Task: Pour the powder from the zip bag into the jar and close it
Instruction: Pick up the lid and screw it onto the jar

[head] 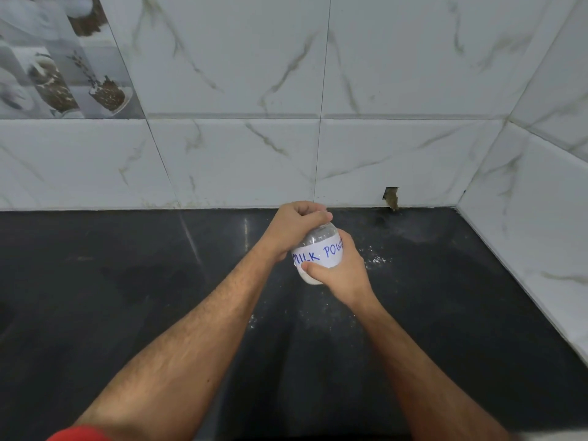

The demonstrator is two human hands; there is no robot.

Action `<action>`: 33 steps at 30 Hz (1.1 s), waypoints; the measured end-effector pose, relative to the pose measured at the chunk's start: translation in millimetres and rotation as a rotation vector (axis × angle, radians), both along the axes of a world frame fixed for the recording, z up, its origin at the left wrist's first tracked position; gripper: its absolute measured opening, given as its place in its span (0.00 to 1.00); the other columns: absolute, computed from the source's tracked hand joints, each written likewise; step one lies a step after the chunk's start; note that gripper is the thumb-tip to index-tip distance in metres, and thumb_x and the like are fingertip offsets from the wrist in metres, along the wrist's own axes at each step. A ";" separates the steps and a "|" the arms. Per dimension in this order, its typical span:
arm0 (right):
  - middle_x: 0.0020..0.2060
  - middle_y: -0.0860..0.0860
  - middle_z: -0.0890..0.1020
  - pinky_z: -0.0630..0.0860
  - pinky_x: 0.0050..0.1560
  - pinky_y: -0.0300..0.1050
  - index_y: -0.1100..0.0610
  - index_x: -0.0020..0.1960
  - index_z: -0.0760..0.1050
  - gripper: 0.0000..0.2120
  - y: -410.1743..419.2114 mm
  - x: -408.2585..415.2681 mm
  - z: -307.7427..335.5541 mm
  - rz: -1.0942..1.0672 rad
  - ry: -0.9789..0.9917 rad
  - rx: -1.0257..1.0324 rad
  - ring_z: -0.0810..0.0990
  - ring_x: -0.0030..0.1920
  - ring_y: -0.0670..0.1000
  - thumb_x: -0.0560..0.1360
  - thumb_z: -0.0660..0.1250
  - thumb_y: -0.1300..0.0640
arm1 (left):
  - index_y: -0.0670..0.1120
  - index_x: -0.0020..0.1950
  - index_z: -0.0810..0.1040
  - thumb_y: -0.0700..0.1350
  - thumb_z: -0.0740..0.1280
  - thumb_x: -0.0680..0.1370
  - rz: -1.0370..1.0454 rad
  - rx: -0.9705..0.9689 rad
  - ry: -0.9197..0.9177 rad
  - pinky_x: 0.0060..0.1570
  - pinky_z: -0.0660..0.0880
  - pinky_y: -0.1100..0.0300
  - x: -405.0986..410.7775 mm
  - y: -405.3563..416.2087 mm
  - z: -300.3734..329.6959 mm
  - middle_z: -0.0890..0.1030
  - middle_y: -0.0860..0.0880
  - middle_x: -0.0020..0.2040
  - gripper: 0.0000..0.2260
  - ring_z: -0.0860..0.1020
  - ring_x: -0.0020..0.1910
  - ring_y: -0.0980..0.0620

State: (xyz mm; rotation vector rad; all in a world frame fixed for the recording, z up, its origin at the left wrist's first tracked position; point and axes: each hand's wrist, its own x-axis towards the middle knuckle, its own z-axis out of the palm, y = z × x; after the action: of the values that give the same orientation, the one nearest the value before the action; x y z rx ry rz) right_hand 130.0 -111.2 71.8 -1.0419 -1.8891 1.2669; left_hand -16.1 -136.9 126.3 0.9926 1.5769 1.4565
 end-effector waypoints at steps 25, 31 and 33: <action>0.57 0.50 0.78 0.80 0.43 0.35 0.54 0.65 0.61 0.40 -6.9 2.8 -54.8 0.037 0.103 -0.292 0.82 0.53 0.45 0.61 0.80 0.56 | 0.48 0.64 0.80 0.57 0.60 0.83 -0.138 -0.172 -0.280 0.61 0.78 0.44 -22.8 -55.7 -99.7 0.85 0.46 0.58 0.18 0.83 0.58 0.47; 0.57 0.49 0.81 0.79 0.43 0.34 0.53 0.63 0.71 0.32 18.9 3.7 -61.8 0.133 -0.071 -0.295 0.82 0.55 0.46 0.64 0.82 0.57 | 0.52 0.66 0.78 0.49 0.67 0.81 -0.113 -0.165 -0.202 0.54 0.82 0.48 -34.0 -53.3 -110.5 0.86 0.52 0.56 0.14 0.84 0.56 0.52; 0.55 0.48 0.82 0.78 0.44 0.33 0.53 0.63 0.73 0.29 32.0 0.2 -62.2 0.162 -0.146 -0.269 0.83 0.54 0.47 0.66 0.82 0.60 | 0.53 0.66 0.78 0.49 0.67 0.80 -0.094 -0.175 -0.150 0.53 0.83 0.49 -38.3 -47.5 -111.7 0.86 0.53 0.55 0.14 0.83 0.57 0.55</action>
State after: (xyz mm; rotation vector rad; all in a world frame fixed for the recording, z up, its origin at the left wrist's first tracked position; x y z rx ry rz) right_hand 130.2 -79.2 9.6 -1.1642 -1.9825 1.6121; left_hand -54.4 -184.4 14.6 0.8257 1.5000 1.2748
